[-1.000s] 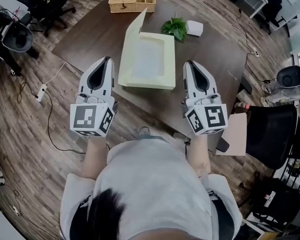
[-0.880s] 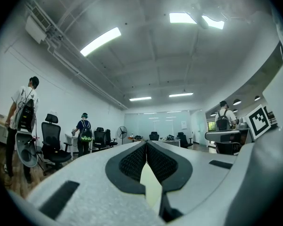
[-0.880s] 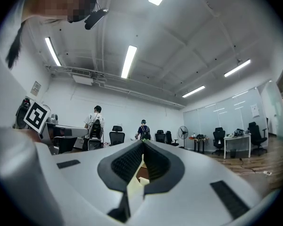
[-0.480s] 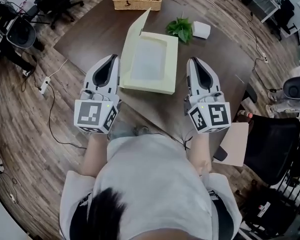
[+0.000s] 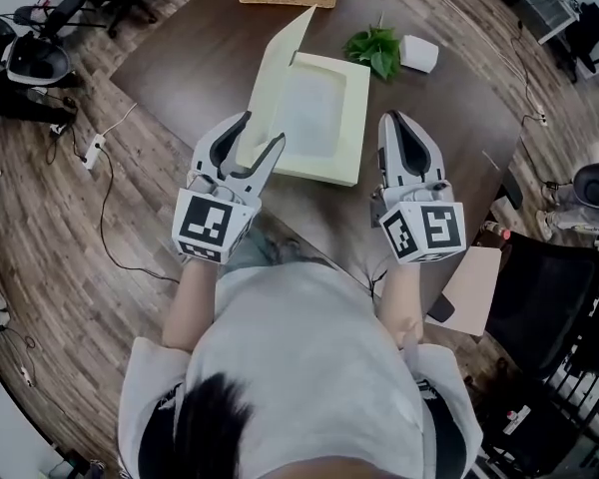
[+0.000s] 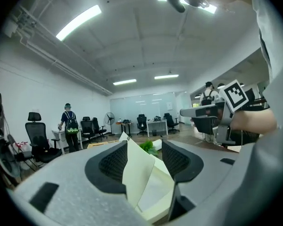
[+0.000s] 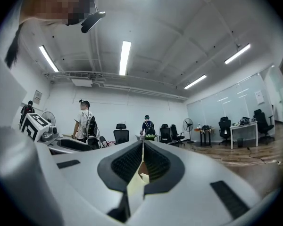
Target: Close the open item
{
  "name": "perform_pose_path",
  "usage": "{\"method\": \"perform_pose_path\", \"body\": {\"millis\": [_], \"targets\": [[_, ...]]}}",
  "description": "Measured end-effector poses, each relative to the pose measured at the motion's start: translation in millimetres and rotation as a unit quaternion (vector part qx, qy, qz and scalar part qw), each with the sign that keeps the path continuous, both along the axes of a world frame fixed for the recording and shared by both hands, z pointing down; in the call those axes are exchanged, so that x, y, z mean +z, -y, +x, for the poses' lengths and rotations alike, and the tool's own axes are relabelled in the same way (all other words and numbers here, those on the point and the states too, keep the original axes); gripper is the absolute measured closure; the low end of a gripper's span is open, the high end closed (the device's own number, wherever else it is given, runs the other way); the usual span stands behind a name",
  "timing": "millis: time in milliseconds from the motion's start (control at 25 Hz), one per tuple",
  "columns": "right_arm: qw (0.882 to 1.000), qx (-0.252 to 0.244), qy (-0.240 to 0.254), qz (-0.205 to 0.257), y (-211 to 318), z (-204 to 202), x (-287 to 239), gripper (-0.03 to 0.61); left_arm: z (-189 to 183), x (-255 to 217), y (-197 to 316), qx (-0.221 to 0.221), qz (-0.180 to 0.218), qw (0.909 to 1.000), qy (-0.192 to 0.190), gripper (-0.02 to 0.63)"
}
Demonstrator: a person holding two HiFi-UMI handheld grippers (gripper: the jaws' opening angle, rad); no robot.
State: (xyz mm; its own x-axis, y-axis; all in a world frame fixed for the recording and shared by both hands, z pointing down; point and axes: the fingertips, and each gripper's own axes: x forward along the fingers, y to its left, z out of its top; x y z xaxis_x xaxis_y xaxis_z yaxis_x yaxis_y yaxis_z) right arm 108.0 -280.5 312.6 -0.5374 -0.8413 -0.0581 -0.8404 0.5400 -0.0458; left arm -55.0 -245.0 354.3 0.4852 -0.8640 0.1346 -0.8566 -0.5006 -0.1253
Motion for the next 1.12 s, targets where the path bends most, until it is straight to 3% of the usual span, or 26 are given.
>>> {"method": "perform_pose_path", "body": {"millis": [160,440,560,800,1000,1120], "targets": [[1.0,-0.004,-0.003,-0.007,3,-6,7,0.565,3,26,4,0.0,-0.025,0.9993,0.026,0.405],[1.0,-0.002,-0.007,-0.019,8,-10,17,0.565,-6,49,12,-0.021,-0.047,0.9986,0.009,0.412],[1.0,0.001,-0.006,-0.021,9,-10,17,0.565,-7,48,11,-0.023,-0.037,0.999,0.013,0.529],[1.0,0.002,-0.012,-0.022,7,-9,18,0.565,-1,54,12,-0.022,-0.033,0.9984,0.04,0.584],[1.0,0.011,-0.015,-0.023,3,-2,18,0.565,19,65,15,0.013,-0.085,0.996,-0.024,0.592],[0.999,0.017,-0.018,-0.023,0,5,17,0.565,30,70,17,0.025,-0.1,0.9939,-0.037,0.592]]}}
